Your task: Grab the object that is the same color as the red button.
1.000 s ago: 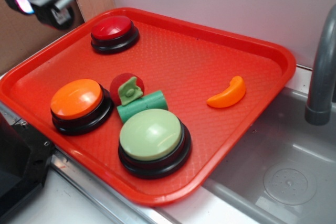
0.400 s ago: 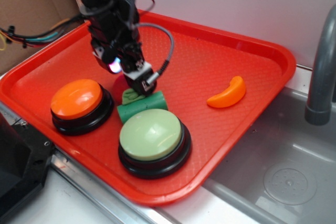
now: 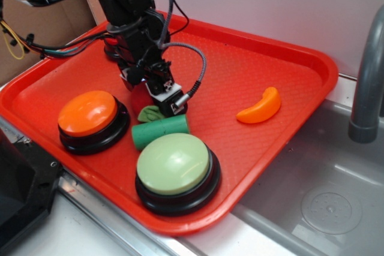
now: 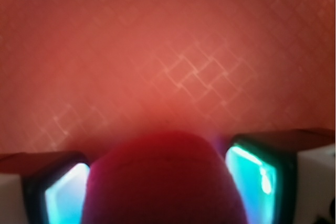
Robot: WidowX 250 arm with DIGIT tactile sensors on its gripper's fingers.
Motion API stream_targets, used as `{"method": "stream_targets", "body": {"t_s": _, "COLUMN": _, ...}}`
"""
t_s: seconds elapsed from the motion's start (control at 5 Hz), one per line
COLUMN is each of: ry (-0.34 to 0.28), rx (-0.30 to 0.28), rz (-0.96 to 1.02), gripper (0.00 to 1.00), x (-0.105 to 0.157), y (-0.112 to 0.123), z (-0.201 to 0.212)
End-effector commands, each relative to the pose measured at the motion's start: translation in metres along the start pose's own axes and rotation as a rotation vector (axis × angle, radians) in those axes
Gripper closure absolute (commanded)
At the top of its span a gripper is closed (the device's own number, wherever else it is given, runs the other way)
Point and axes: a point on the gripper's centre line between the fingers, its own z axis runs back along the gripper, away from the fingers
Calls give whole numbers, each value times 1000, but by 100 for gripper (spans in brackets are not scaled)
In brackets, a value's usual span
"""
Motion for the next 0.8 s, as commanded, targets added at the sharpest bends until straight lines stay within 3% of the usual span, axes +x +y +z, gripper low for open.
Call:
{"method": "stream_targets", "body": {"t_s": 0.0, "ry": 0, "rx": -12, "rz": 28, "gripper": 100, "x": -10, "y": 4, "z": 8}}
{"method": "stream_targets", "body": {"t_s": 0.2, "ry": 23, "rx": 15, "rz": 12, "gripper": 100, "x": 1, "y": 8, "z": 26}}
{"method": "stream_targets", "body": {"t_s": 0.6, "ry": -33, "rx": 124, "rz": 105, "gripper": 100, "x": 16, "y": 19, "z": 109}}
